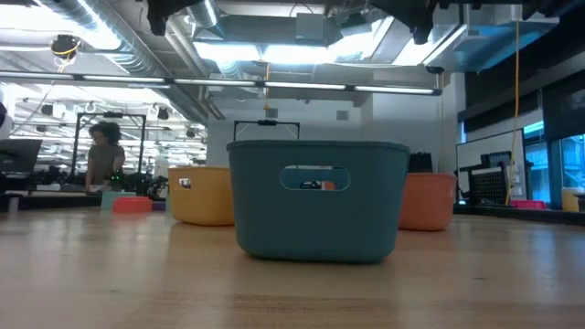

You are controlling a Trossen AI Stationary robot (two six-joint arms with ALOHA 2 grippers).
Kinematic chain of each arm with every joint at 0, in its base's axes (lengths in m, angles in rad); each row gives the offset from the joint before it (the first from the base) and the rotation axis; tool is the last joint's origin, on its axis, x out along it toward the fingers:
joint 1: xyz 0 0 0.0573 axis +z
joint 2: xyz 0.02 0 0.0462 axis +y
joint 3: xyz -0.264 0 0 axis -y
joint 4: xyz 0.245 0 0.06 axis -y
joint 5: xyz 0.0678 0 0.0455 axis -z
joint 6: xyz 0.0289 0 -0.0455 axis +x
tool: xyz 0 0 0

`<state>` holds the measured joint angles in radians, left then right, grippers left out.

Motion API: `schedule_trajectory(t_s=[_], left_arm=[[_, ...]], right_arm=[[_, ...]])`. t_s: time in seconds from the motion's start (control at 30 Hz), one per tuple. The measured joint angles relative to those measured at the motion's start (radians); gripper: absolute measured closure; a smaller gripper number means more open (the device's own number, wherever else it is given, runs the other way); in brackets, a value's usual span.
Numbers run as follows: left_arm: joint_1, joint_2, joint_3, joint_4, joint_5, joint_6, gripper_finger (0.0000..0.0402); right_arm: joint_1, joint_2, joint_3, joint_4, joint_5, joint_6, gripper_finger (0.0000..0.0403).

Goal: Sort & place blocks by color
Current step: Put the left orange studded block into the yellow bin

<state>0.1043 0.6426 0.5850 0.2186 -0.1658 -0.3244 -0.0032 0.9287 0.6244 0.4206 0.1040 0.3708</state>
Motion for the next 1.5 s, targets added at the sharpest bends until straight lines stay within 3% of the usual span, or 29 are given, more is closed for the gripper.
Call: schedule_trajectory(t_s=[0.1, 0.23, 0.37, 0.5, 0.77, 1.03, 1.3, 1.5], left_arm=[[0.000, 0.033, 0.003, -0.044, -0.124, -0.075, 0.0206], [0.040, 0.101, 0.057, -0.403, -0.272, -0.267, 0.0206], [0.126, 0.201, 0.081, -0.821, -0.246, -0.508, 0.0206], [0.196, 0.297, 0.051, -1.026, -0.220, -0.632, 0.0206], [0.263, 0.370, -0.069, -0.886, -0.186, -0.638, 0.0202], [0.314, 0.371, -0.107, -0.787, -0.198, -0.558, 0.0184], [0.326, 0.373, -0.115, -0.752, -0.223, -0.557, 0.0146], [0.324, 0.441, -0.115, -0.736, -0.222, -0.615, 0.0138]], right_arm=[[0.000, 0.000, 0.000, 0.000, 0.000, 0.014, 0.0087], [0.000, 0.000, 0.000, 0.000, 0.000, 0.021, 0.0087], [0.000, 0.000, 0.000, 0.000, 0.000, 0.021, 0.0087], [0.000, 0.000, 0.000, -0.001, 0.000, 0.021, 0.0087], [0.000, 0.000, 0.000, -0.001, 0.000, 0.021, 0.0087], [0.000, 0.000, 0.000, -0.002, 0.000, 0.021, 0.0087], [0.000, 0.000, 0.000, -0.008, 0.000, 0.021, 0.0087], [0.000, 0.000, 0.000, -0.035, 0.000, 0.021, 0.0087]])
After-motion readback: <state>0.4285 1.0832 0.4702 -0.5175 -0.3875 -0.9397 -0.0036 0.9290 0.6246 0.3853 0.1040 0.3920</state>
